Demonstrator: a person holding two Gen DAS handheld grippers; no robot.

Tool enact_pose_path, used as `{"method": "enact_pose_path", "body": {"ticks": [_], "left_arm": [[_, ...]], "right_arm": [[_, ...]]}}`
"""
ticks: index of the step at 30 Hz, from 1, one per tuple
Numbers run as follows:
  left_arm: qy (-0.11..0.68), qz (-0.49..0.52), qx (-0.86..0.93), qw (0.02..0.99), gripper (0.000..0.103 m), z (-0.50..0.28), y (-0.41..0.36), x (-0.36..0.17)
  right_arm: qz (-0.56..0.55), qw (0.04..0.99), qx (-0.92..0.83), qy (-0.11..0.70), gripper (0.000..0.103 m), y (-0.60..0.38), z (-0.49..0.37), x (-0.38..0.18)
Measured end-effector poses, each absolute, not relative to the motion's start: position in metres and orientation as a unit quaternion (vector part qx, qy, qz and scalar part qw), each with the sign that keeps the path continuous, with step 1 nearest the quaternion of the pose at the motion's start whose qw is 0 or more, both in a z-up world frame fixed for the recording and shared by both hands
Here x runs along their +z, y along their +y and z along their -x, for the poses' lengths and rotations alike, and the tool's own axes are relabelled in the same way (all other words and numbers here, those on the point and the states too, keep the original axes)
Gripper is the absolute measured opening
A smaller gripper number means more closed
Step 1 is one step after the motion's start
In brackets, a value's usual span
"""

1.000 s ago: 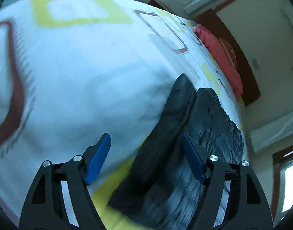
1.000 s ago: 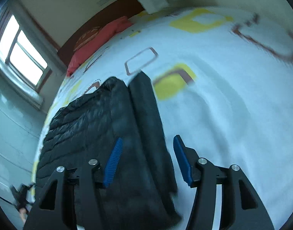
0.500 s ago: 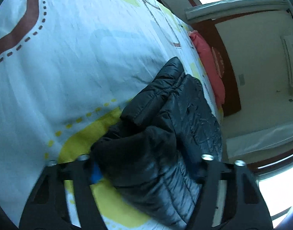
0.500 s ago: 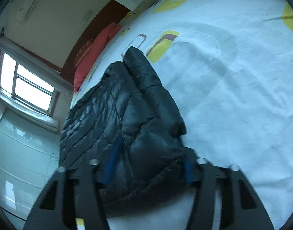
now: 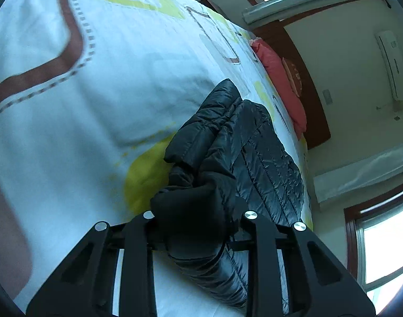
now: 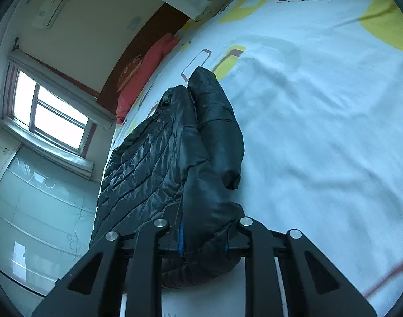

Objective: Fold large clothes

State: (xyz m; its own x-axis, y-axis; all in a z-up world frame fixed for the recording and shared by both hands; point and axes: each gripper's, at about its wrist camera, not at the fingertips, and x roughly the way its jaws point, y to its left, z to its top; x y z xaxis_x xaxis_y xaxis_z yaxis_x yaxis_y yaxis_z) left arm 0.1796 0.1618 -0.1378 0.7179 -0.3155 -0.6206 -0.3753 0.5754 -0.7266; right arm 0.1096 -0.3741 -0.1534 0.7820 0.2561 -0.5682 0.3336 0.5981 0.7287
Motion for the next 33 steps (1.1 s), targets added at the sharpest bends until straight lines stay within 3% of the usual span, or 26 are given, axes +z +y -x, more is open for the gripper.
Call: {"method": "enact_pose_path", "body": {"ticks": [14,22,24,29,33], "left_arm": [[0.387,0.458,0.009,0.800,0.027,-0.084,0.179,-0.138],[0.390,0.458,0.004,0.799,0.028,-0.065,0.184,-0.142],[0.396,0.452,0.001,0.799,0.032,-0.068,0.185,-0.143],[0.393,0.411,0.029,0.822,0.064,-0.058,0.190,-0.134],[0.377,0.409,0.039,0.830,0.075,-0.050,0.198,-0.129]], "right_arm": [[-0.459,0.819,-0.015,0.345,0.020,-0.375,-0.068,-0.156],[-0.468,0.813,-0.011,0.346,0.020,-0.380,-0.066,-0.159],[-0.473,0.810,-0.010,0.347,0.023,-0.383,-0.068,-0.161],[-0.471,0.812,-0.018,0.345,0.034,-0.388,-0.060,-0.160],[-0.474,0.814,-0.032,0.335,0.045,-0.397,-0.053,-0.160]]}}
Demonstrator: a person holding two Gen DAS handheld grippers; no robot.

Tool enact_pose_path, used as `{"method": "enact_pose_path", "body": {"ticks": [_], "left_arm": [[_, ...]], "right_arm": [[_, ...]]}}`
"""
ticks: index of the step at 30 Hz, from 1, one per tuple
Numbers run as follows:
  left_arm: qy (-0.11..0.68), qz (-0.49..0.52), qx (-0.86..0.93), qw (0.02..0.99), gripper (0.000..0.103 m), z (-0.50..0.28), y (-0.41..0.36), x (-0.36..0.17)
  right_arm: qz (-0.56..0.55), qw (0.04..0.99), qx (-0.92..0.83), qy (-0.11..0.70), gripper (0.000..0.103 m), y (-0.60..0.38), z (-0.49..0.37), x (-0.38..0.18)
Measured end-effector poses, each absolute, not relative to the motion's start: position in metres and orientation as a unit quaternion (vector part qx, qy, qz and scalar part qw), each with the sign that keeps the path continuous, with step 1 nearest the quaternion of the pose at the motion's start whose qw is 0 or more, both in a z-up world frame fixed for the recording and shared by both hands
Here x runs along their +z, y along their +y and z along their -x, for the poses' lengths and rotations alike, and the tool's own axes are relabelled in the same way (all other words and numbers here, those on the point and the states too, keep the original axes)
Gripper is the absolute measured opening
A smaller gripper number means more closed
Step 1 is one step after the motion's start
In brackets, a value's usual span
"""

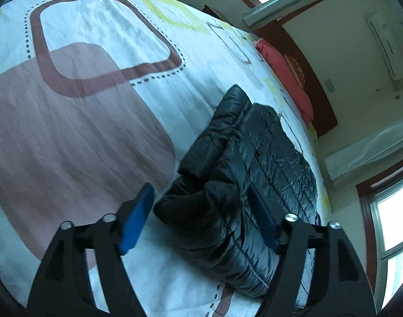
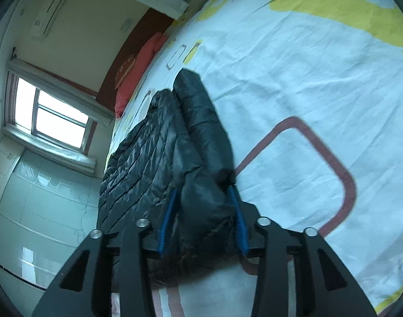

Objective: Fold large clothes

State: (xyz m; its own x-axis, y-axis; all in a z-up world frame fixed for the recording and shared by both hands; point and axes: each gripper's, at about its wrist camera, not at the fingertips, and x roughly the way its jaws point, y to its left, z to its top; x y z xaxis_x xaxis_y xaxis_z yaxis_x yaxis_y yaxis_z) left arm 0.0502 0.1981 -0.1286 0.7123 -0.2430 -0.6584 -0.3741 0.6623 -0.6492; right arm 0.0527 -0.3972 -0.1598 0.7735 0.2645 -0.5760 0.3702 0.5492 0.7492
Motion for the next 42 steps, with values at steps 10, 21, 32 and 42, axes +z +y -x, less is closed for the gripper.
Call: {"method": "enact_pose_path", "body": {"ticks": [10,21,32,42], "left_arm": [[0.398,0.419,0.033,0.816,0.047,-0.054,0.212,-0.153],[0.411,0.328,0.076,0.847,0.066,-0.046,0.220,-0.126],[0.411,0.115,0.182,0.886,0.064,-0.046,0.214,-0.090],[0.386,0.025,0.085,0.918,0.064,-0.063,0.110,-0.063]], "right_arm": [[-0.472,0.812,-0.025,0.344,0.034,-0.401,-0.053,-0.169],[-0.452,0.822,-0.056,0.343,0.036,-0.421,-0.039,-0.150],[-0.259,0.870,-0.172,0.384,0.036,-0.407,-0.048,-0.114],[-0.140,0.912,-0.087,0.376,0.035,-0.317,-0.088,-0.077]]}}
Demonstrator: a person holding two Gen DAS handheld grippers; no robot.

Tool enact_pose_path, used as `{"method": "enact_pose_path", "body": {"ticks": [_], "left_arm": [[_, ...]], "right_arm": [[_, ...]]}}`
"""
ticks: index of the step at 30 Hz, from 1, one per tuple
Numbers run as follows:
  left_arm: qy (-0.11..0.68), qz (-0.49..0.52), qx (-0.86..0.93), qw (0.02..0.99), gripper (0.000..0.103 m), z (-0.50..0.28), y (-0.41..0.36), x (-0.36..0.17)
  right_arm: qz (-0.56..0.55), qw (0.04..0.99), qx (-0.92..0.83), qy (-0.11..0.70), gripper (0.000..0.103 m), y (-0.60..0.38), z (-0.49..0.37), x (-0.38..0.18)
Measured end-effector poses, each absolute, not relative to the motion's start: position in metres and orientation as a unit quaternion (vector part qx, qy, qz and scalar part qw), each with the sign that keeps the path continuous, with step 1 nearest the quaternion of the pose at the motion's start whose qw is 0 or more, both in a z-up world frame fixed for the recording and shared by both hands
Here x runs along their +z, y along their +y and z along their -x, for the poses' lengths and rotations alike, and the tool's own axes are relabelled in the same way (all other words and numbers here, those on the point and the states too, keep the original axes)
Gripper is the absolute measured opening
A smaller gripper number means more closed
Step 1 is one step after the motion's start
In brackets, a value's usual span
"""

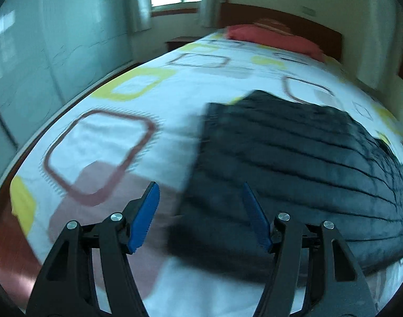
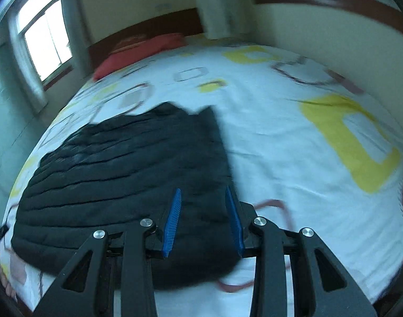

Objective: Fold large clothes

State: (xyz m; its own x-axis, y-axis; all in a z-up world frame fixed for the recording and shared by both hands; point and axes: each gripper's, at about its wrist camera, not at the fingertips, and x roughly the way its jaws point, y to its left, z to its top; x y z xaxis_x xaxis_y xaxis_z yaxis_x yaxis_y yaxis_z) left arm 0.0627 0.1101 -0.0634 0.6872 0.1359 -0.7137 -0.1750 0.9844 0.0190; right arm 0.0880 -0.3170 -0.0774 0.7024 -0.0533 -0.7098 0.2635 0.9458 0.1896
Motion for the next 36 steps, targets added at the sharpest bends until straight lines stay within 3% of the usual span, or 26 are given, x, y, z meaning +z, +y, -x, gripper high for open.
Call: {"method": "enact_pose_path", "body": {"ticks": [14,20,24,28,33,36], "left_arm": [[0.384,-0.091,0.022,0.918,0.064,-0.149,-0.032,-0.081],[0.402,-0.111,0.031,0.908,0.063,-0.166,-0.040,-0.121],[0.403,-0.104,0.019,0.909,0.053,-0.160,-0.039,-0.107],[0.374,-0.098,0.037,0.922,0.052,-0.165,-0.033,-0.088],[0.408,-0.097,0.039,0.907,0.054,-0.188,-0.029,-0.118],[0.395,-0.125,0.047,0.909,0.050,-0.181,-0.038,-0.115]], "right_arm": [[-0.031,0.912,0.009,0.410,0.035,-0.187,-0.199,-0.081],[-0.012,0.903,0.000,0.430,0.036,-0.174,-0.211,-0.124],[-0.016,0.905,0.001,0.425,0.035,-0.172,-0.208,-0.107],[-0.026,0.913,0.001,0.406,0.035,-0.168,-0.216,-0.091],[-0.008,0.904,0.009,0.428,0.038,-0.156,-0.235,-0.120],[0.002,0.904,0.003,0.427,0.038,-0.154,-0.229,-0.108]]}}
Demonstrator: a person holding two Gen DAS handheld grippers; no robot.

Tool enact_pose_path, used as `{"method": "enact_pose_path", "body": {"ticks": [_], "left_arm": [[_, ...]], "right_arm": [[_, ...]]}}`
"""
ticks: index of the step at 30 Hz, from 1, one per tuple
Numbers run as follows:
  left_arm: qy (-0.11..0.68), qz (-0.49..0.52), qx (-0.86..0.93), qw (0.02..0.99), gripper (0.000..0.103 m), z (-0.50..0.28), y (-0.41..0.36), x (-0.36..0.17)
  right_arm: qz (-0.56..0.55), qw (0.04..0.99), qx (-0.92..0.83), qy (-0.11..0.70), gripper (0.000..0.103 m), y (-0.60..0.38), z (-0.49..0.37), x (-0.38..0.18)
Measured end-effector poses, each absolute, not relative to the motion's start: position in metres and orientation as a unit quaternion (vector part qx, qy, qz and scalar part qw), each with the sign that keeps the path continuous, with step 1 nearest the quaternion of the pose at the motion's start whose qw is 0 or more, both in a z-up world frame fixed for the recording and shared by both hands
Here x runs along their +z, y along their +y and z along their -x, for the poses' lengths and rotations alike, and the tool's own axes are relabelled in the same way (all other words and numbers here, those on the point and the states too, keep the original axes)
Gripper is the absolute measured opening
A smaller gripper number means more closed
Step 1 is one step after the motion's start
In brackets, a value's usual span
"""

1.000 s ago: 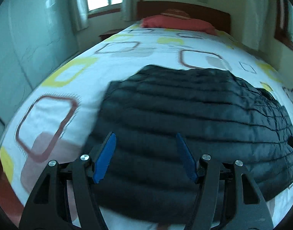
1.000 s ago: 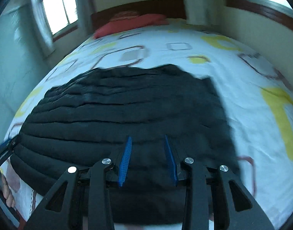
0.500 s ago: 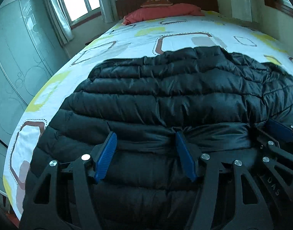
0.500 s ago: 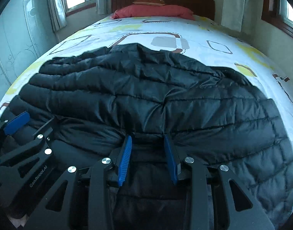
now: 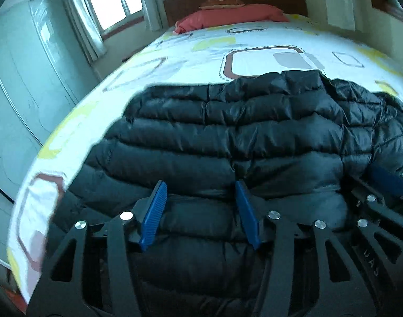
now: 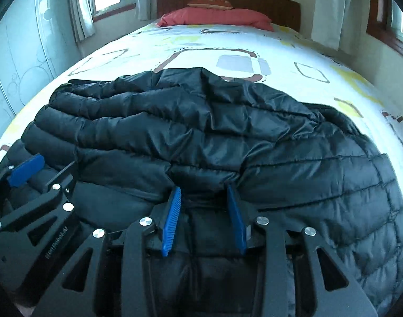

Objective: Fold large clothes

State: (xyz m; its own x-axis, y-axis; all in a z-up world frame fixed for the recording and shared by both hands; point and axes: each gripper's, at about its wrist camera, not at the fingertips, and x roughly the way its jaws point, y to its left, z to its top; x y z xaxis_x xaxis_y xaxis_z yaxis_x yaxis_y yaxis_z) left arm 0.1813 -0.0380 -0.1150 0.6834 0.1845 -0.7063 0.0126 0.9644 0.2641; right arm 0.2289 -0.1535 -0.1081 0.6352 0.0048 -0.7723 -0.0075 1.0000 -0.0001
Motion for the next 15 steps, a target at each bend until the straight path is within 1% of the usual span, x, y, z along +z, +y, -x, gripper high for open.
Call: {"method": "enact_pose_path", "body": {"ticks": [4,7,12,15], "left_arm": [[0.379,-0.115,0.056,0.917,0.050,-0.166,-0.028,-0.107],[0.383,-0.105,0.056,0.916,0.052,-0.167,-0.020,-0.116],[0.384,-0.109,0.060,0.915,0.052,-0.171,-0.023,-0.119],[0.389,-0.089,0.049,0.916,0.052,-0.168,-0.017,-0.115]], "right_arm": [[0.011,0.916,-0.012,0.401,0.038,-0.157,-0.204,-0.091],[0.009,0.903,-0.007,0.430,0.038,-0.158,-0.206,-0.116],[0.034,0.912,-0.017,0.409,0.038,-0.152,-0.205,-0.124],[0.030,0.914,-0.016,0.405,0.038,-0.152,-0.201,-0.124]]}}
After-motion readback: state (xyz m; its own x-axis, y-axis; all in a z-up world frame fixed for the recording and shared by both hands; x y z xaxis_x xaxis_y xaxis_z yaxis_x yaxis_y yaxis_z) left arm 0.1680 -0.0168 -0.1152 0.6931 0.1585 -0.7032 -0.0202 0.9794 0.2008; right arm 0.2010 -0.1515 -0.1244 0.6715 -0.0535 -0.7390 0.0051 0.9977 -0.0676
